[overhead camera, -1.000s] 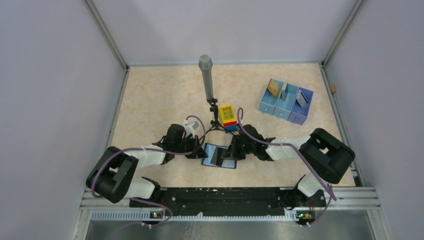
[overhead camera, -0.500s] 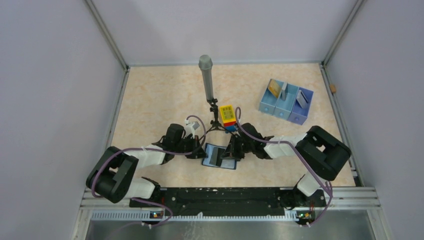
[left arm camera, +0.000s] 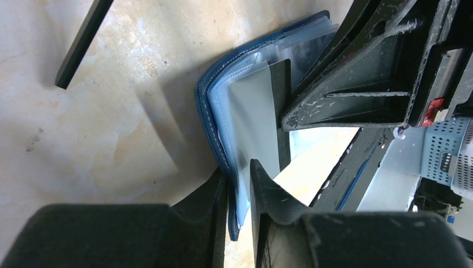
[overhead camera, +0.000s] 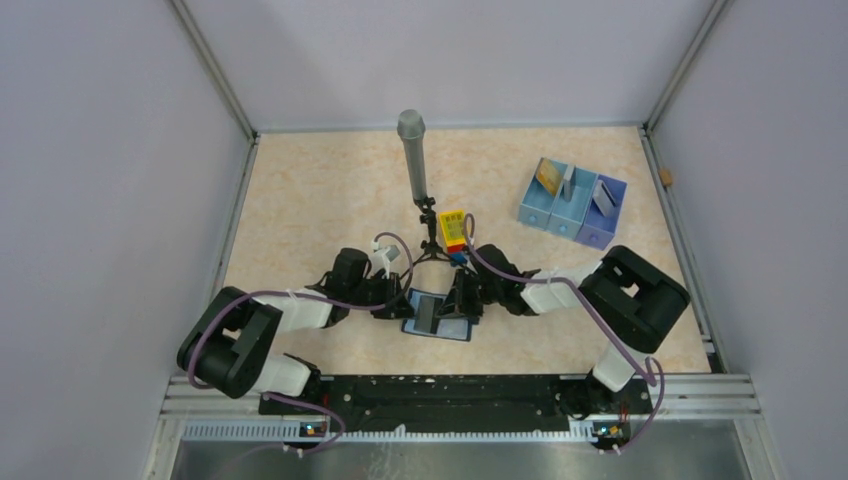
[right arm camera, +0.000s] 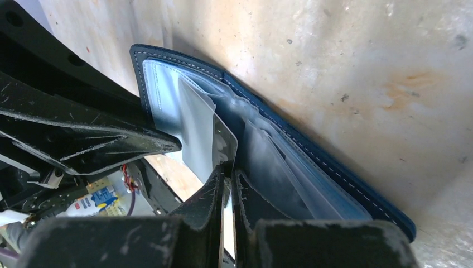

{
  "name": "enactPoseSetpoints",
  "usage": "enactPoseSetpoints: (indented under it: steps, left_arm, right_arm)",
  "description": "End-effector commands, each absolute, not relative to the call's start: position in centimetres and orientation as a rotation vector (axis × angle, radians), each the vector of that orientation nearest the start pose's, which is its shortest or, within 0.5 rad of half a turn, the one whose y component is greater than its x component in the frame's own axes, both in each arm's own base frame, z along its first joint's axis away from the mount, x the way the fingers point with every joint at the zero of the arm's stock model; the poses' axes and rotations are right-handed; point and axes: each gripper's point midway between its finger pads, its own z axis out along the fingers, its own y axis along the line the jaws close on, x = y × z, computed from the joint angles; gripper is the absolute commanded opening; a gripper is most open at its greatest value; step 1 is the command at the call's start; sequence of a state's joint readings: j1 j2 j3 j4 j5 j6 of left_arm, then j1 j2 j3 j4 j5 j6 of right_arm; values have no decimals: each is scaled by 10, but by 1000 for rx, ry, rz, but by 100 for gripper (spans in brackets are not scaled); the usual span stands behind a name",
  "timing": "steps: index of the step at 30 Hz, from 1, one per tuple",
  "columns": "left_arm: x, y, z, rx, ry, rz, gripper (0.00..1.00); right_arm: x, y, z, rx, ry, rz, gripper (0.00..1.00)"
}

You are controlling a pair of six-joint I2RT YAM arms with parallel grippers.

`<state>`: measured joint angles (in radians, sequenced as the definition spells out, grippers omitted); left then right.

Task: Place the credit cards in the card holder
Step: Insert the credit card into the card holder.

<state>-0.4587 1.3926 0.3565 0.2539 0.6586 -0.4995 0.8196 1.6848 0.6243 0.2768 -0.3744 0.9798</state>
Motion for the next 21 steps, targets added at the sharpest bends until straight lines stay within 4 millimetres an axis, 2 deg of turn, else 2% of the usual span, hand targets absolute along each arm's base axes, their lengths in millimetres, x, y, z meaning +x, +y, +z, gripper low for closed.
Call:
enactPoseSetpoints:
  steps: [1,4,5,8,9,13,15,21]
  left_arm:
    - [184,-241,41,363,2399,-1317,22]
    - [183,-240,39,352,2407,-1312,23]
    - [184,-240,38,345,2412,-1306,19]
    - [187,-236,31,290,2445,-1261,1]
    - [187,-235,29,277,2454,-1252,0]
    - [187,-236,26,246,2462,-1267,0]
    - [187,-237,26,235,2458,-1278,0]
    - [186,-237,27,232,2453,-1285,0]
  right_arm:
    - [154,311,-27,1,2845,944,6]
    - [159,315,-16,4,2803,955,12]
    - [160,315,-13,7,2788,950,15]
    - [165,307,-3,24,2763,881,24]
    - [167,303,0,35,2756,855,27]
    - [167,288,9,68,2736,784,37]
    - [165,285,11,84,2737,779,38]
    - [157,294,7,79,2751,821,37]
